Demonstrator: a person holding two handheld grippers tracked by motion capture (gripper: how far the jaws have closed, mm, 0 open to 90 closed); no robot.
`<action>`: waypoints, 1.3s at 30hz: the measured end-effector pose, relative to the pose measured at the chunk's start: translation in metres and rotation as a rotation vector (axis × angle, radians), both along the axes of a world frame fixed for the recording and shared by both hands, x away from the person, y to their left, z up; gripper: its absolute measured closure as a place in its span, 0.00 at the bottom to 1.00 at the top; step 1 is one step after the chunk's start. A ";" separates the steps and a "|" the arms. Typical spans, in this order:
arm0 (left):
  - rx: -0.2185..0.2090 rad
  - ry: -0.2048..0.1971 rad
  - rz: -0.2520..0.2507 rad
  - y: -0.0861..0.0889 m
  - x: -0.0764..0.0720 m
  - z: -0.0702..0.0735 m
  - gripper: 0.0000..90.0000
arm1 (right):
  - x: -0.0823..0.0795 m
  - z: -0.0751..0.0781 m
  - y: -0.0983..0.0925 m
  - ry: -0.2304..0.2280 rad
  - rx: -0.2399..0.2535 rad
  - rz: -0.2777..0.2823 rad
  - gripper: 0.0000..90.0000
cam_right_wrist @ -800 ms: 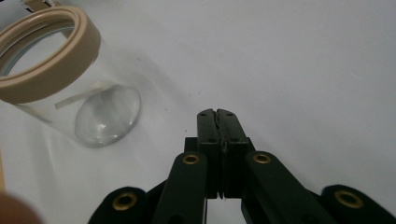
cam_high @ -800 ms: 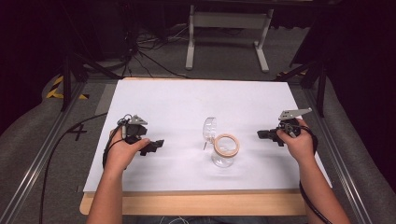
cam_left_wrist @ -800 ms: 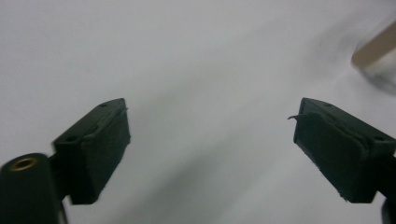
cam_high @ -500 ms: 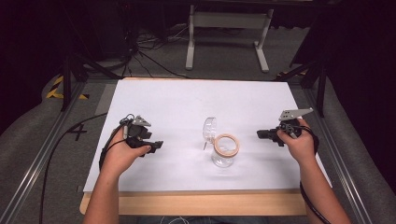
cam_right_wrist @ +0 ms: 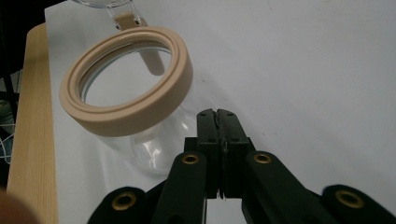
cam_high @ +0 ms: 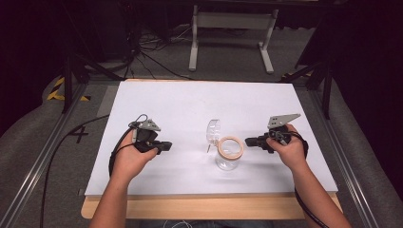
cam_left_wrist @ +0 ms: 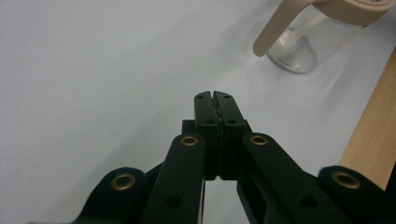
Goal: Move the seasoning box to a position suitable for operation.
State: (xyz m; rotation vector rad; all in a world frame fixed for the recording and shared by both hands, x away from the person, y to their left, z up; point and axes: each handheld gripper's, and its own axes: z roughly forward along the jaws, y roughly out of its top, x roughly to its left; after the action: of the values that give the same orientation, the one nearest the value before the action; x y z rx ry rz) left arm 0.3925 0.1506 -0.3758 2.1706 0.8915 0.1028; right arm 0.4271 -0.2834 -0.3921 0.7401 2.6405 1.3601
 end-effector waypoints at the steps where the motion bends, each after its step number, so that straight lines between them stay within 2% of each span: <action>1: 0.003 -0.006 -0.006 -0.001 0.000 0.001 1.00 | 0.000 -0.001 0.002 0.000 -0.006 0.001 0.99; 8: -0.003 -0.008 -0.026 -0.008 -0.002 0.001 1.00 | 0.000 -0.009 0.015 0.010 -0.039 0.035 0.99; 11: -0.002 0.001 -0.024 -0.009 -0.002 0.000 1.00 | 0.000 -0.011 0.017 0.008 -0.056 0.026 0.99; 16: 0.000 0.009 -0.031 -0.010 -0.001 -0.002 0.99 | 0.004 -0.017 0.019 0.023 -0.055 0.023 0.99; 19: -0.007 0.009 -0.017 -0.009 0.000 -0.003 0.99 | 0.005 -0.022 0.022 0.033 -0.079 0.027 0.99; 23: -0.008 0.009 -0.012 -0.008 0.001 -0.003 0.98 | 0.004 -0.024 0.024 0.049 -0.081 0.043 0.99; 26: -0.011 0.004 -0.014 -0.008 0.003 -0.003 0.97 | 0.001 -0.026 0.026 0.077 -0.087 0.061 0.99; 39: -0.040 -0.005 -0.015 -0.013 0.013 -0.002 0.95 | -0.018 -0.029 0.037 0.099 -0.122 0.114 0.99</action>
State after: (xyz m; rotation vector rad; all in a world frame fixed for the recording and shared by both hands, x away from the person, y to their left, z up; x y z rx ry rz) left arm 0.4057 0.1375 -0.3774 2.1389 0.8669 0.0828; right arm 0.4091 -0.2462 -0.4207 0.6676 2.8535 1.2036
